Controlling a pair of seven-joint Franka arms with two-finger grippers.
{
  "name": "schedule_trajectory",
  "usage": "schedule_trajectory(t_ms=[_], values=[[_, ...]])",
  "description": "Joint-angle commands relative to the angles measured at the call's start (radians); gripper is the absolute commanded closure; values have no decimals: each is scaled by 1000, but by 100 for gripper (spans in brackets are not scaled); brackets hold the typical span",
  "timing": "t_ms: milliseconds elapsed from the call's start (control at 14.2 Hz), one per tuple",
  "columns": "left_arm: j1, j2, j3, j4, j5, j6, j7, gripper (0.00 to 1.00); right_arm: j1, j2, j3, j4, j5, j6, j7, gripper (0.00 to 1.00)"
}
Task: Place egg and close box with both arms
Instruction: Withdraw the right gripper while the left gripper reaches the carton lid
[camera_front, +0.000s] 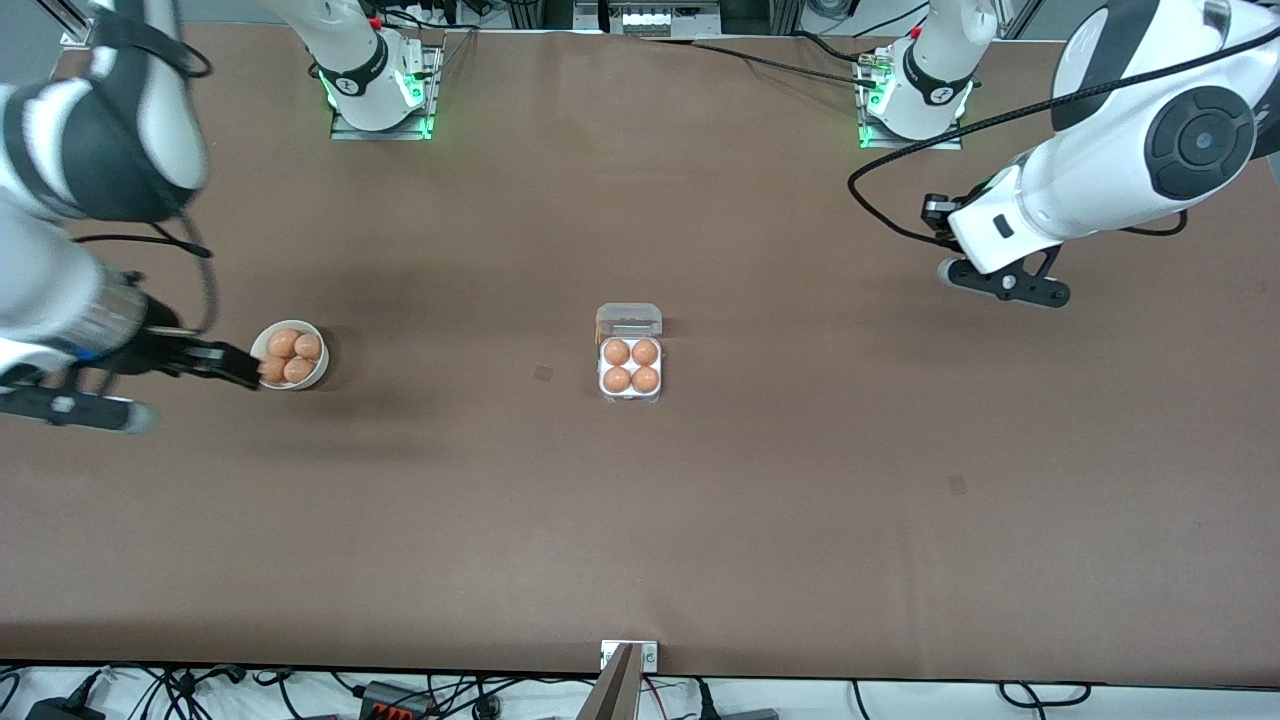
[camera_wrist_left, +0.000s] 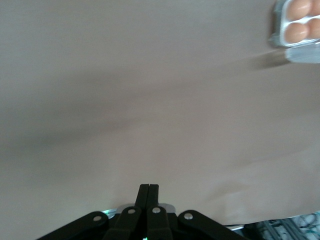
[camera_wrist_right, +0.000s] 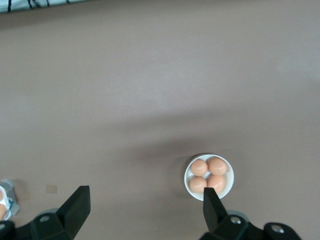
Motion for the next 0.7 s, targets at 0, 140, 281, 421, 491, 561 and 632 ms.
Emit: schedule_trajectory(t_ms=[0, 140, 281, 421, 491, 561, 632], values=[[-6, 36, -10, -43, -126, 119, -84, 99, -140, -60, 96, -3, 14, -57, -47, 0], [-52, 51, -54, -91, -146, 249, -182, 99, -250, -80, 181, -2, 8, -110, -80, 0], [-141, 111, -88, -111, -142, 398, -317, 99, -311, -97, 215, -8, 7, -112, -160, 0], [-254, 175, -88, -109, -125, 507, -397, 99, -309, -101, 210, -8, -6, -126, -200, 0], [-284, 206, -89, -109, -87, 550, -410, 99, -306, -117, 210, -14, -32, -147, -200, 0], [-318, 241, -89, -108, -45, 591, -424, 99, -300, -140, 215, -41, -73, -159, -197, 0], [-348, 267, -89, -109, -36, 639, -448, 99, -291, -181, 215, -90, -95, -149, -194, 0]])
